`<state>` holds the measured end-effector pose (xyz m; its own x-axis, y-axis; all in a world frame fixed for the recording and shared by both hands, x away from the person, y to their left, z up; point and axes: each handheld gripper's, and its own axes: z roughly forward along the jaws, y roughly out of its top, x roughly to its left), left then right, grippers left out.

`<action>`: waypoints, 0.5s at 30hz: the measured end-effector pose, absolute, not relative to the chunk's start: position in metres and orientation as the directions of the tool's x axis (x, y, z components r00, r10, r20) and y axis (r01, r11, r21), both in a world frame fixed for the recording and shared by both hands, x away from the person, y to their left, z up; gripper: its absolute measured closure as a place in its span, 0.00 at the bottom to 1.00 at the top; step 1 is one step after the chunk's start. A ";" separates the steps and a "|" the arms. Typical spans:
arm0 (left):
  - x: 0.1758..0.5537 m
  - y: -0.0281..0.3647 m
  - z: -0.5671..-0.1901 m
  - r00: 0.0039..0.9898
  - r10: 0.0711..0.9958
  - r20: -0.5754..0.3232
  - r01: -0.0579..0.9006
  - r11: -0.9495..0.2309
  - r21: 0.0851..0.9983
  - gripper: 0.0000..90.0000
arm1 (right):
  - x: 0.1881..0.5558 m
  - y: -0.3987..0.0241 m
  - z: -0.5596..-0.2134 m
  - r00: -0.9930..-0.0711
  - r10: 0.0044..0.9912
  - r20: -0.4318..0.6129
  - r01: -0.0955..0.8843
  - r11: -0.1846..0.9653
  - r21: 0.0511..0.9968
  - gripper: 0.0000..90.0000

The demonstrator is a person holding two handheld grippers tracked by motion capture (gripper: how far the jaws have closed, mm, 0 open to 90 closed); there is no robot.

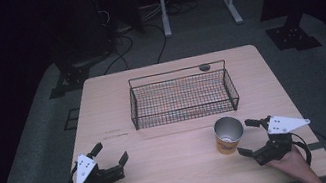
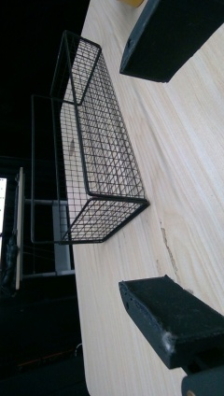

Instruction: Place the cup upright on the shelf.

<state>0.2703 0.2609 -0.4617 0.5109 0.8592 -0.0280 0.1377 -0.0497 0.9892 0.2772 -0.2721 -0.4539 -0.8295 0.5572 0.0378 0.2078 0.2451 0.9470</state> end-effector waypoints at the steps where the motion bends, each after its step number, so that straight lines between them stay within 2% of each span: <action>1: 0.270 0.261 -0.462 0.511 0.859 -0.028 0.138 -0.050 0.989 0.00 | 0.278 -0.271 -0.454 -0.829 0.558 0.038 0.207 0.243 0.948 0.00; 15: 0.270 0.261 -0.462 0.511 0.859 -0.028 0.137 -0.050 0.989 0.00 | 0.288 -0.259 -0.451 -0.827 0.560 0.046 0.213 0.236 0.948 0.00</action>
<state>0.2702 0.2608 -0.4617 0.5112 0.8590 -0.0276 0.1371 -0.0498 0.9893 0.2881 -0.2589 -0.4510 -0.8271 0.5602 0.0462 0.2127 0.2359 0.9482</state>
